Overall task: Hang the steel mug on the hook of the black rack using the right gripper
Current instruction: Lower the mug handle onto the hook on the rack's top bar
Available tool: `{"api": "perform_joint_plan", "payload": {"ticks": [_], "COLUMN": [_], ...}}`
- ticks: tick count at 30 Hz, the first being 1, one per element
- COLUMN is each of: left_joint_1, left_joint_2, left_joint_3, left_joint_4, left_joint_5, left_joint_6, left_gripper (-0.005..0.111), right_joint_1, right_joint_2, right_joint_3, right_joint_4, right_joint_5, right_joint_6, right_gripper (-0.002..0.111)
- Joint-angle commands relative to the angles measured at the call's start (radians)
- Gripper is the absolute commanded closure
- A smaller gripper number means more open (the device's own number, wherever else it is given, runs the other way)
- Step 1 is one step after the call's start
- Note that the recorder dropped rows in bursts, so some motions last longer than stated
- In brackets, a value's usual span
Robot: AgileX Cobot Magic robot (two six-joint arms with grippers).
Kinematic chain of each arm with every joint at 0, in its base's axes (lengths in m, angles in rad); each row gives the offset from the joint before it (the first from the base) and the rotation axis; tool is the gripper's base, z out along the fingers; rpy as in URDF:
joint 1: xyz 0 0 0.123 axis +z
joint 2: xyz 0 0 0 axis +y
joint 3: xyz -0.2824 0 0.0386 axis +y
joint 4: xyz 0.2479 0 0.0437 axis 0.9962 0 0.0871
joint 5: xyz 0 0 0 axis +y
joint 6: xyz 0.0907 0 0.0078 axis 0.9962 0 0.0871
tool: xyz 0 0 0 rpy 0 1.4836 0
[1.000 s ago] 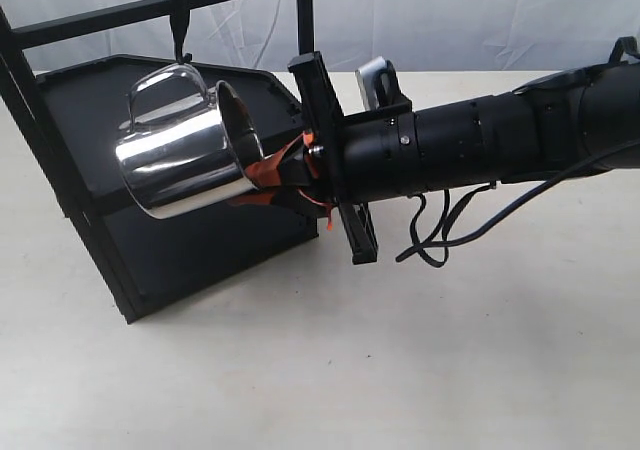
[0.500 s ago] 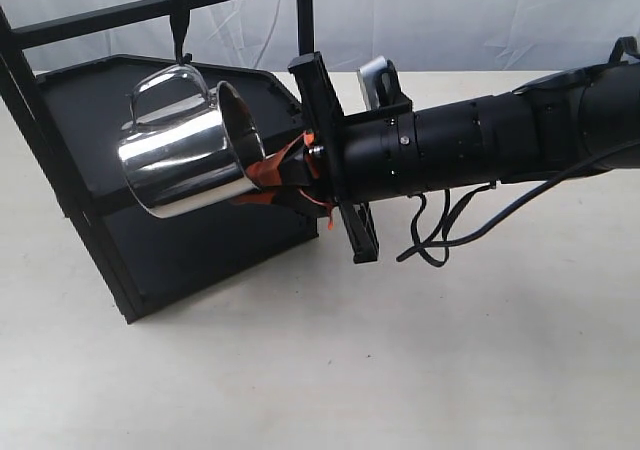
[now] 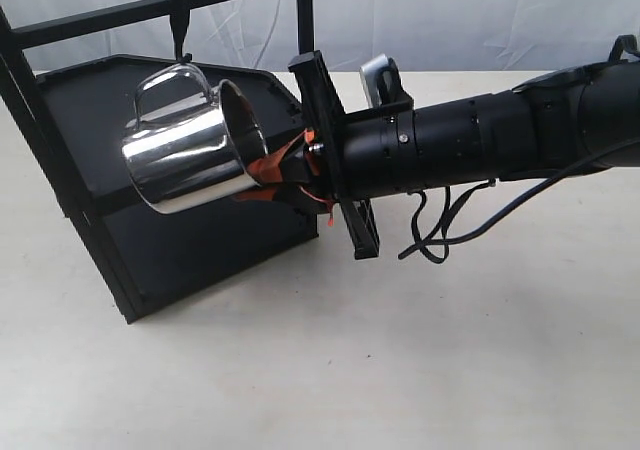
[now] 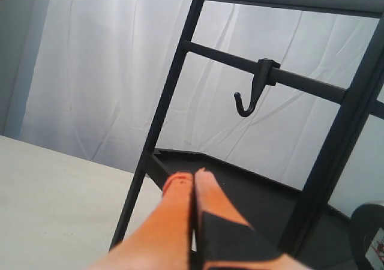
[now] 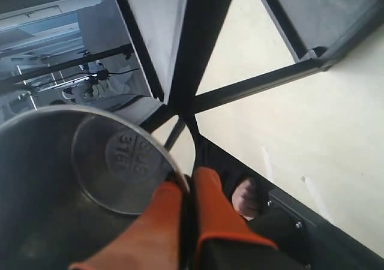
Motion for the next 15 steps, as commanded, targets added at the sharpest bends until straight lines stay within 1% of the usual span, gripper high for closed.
{"api": "perform_joint_plan", "payload": {"ticks": [1,15], "left_joint_1": [-0.002,-0.002], "left_joint_2": [0.004,0.004], "left_joint_3": [-0.002,-0.002], "left_joint_4": [0.0,0.0], "left_joint_5": [-0.01,-0.01], "left_joint_6": [0.0,0.0], "left_gripper": [0.107,0.107], "right_joint_1": [-0.005,-0.005], "right_joint_2": [-0.002,-0.002], "right_joint_3": [-0.046,-0.054], "right_joint_4": [0.019,0.019], "right_joint_5": [0.02,-0.018], "right_joint_6": [-0.012,0.0], "right_gripper": [0.109,0.109]}}
